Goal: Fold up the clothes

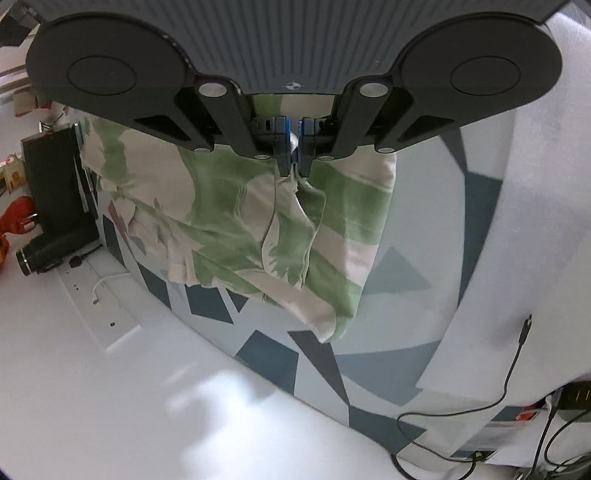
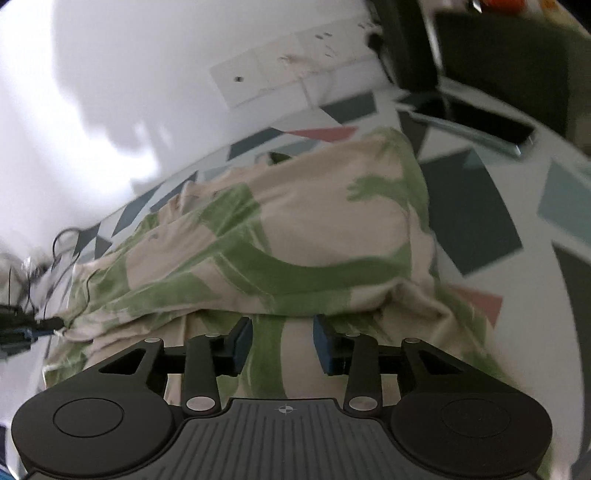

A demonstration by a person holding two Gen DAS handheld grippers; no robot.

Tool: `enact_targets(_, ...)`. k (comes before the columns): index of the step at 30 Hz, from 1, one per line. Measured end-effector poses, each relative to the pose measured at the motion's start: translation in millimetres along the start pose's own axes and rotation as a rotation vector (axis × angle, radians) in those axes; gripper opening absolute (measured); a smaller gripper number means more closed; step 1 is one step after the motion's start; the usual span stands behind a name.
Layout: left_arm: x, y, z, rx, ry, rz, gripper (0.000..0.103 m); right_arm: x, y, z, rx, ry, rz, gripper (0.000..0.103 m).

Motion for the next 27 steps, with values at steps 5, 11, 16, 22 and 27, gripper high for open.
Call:
enact_targets(5,6.9,-6.6,-4.2,0.005,0.028,-0.032,0.003,5.2,0.2,-16.5,0.026,0.207,-0.051,0.034)
enact_targets(11,16.7,-18.1,-11.4,0.004,0.040,-0.076,0.003,7.9,-11.3,-46.2,-0.005,0.494,-0.142,0.041)
enact_targets(16,24.7,-26.6,-15.3,-0.012,0.035,-0.102,0.003,16.2,-18.7,-65.4,0.006,0.624,-0.198,0.005)
enact_targets(22,12.4,-36.4,-22.9,-0.031,0.082,-0.082,0.003,36.2,-43.5,-62.1,-0.016,0.515,-0.263,0.004)
enact_targets(27,-20.8,-25.0,-13.8,0.002,0.126,0.015,0.003,15.6,-35.0,-71.8,-0.149,0.459,-0.115,0.009)
Point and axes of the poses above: each gripper's, at about its wrist camera, not at the fingertips, and y roughly the way its jaws point, z to its left, x to its top, the point moved 5 cm from there along y, roughly the way its jaws point, and after that the axes turned 7 degrees about x, right-handed, at the moved point
